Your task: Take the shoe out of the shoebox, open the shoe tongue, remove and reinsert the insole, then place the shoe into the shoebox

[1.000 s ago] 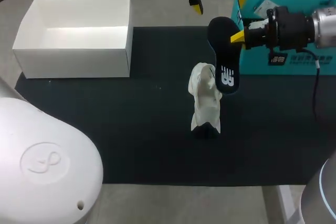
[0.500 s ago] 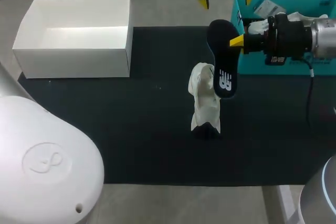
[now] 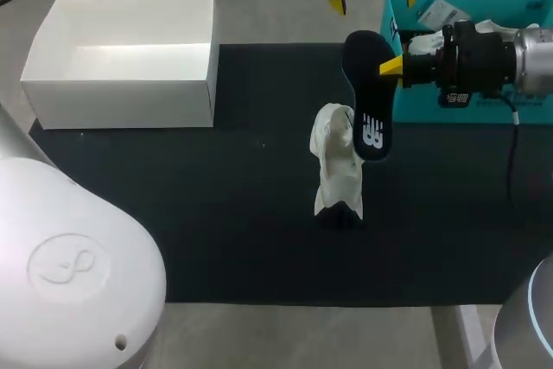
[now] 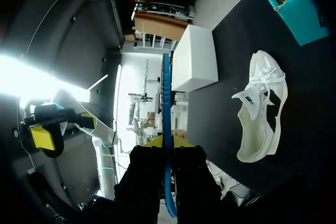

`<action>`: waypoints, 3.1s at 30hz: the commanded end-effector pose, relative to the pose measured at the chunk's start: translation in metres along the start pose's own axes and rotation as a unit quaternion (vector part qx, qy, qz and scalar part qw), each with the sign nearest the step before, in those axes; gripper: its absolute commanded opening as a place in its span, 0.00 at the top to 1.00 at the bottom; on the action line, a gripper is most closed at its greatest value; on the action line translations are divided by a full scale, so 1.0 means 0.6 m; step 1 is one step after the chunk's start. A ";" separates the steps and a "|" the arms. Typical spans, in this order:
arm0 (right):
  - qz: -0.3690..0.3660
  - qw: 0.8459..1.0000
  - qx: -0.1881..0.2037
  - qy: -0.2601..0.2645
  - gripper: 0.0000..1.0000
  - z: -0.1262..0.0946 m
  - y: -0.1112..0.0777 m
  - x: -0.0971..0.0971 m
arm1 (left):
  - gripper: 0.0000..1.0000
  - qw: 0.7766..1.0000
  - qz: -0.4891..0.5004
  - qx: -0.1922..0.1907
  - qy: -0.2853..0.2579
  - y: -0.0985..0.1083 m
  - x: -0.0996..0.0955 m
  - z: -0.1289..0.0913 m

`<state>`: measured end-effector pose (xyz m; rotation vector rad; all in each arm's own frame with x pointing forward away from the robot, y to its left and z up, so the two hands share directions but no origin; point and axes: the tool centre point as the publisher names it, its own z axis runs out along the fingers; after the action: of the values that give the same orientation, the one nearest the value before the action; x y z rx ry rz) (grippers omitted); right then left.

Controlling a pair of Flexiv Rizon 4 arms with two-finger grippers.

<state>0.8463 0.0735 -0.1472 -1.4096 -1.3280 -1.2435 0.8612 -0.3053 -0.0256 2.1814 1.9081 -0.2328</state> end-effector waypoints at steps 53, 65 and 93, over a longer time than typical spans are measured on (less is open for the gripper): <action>-0.011 0.995 0.006 0.097 1.00 -0.023 0.017 0.074 | 0.41 0.826 -0.009 -0.090 -0.557 -0.013 0.029 0.097; -0.001 0.995 0.014 0.096 1.00 -0.003 0.004 0.071 | 1.00 0.819 -0.014 -0.098 -0.565 -0.009 0.030 0.104; -0.002 0.998 -0.012 -0.069 0.00 -0.098 -0.012 0.050 | 1.00 0.828 -0.107 -0.065 -0.546 -0.030 0.076 0.114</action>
<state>0.8378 0.0364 -0.1145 -1.5025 -1.3867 -1.2170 0.8588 -0.2843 -0.1054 1.2136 1.3499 -1.0804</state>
